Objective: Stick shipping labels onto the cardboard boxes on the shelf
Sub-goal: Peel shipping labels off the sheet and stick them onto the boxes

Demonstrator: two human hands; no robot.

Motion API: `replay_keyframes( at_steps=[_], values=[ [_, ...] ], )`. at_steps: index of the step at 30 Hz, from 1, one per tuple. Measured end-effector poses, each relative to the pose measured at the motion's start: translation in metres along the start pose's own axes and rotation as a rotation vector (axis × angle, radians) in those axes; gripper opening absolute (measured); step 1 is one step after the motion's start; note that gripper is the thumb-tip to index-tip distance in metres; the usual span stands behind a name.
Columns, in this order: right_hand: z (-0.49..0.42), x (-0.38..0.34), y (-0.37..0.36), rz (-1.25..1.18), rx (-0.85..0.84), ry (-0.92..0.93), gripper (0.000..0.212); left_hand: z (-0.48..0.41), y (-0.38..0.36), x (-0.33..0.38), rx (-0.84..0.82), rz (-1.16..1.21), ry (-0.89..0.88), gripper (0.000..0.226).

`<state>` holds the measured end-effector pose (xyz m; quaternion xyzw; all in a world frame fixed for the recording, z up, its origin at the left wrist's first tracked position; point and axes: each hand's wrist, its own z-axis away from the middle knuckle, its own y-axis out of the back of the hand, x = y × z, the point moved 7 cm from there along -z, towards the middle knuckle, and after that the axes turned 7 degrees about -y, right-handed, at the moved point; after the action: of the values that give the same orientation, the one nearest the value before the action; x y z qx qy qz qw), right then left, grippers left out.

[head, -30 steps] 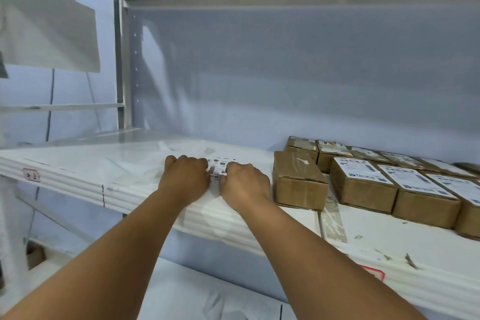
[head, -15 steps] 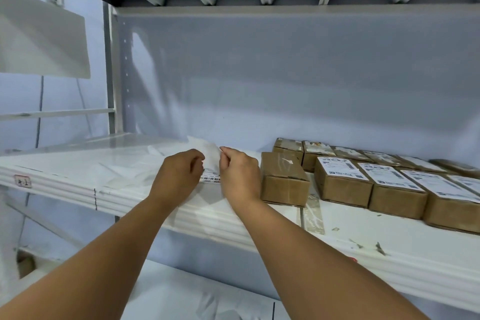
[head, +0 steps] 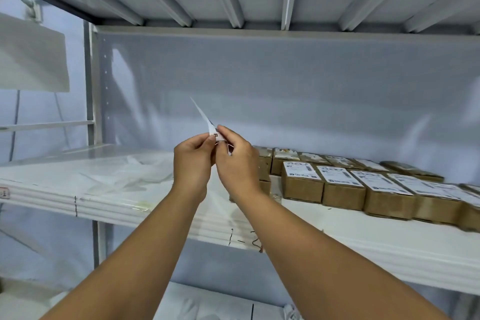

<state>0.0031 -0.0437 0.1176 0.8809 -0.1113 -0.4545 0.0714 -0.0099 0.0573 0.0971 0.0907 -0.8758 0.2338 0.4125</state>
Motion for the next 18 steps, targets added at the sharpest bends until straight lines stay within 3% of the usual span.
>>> replay_keyframes(
  at_steps=[7, 18],
  values=[
    [0.002, 0.012, 0.038, 0.116, 0.076, 0.02, 0.033, 0.019, -0.039, -0.001, -0.169, 0.076, -0.008, 0.033],
    [-0.011, 0.053, 0.07, 0.156, 0.104, 0.015, 0.033, 0.022, -0.08, -0.029, -0.244, 0.055, -0.003, 0.032]
  ],
)
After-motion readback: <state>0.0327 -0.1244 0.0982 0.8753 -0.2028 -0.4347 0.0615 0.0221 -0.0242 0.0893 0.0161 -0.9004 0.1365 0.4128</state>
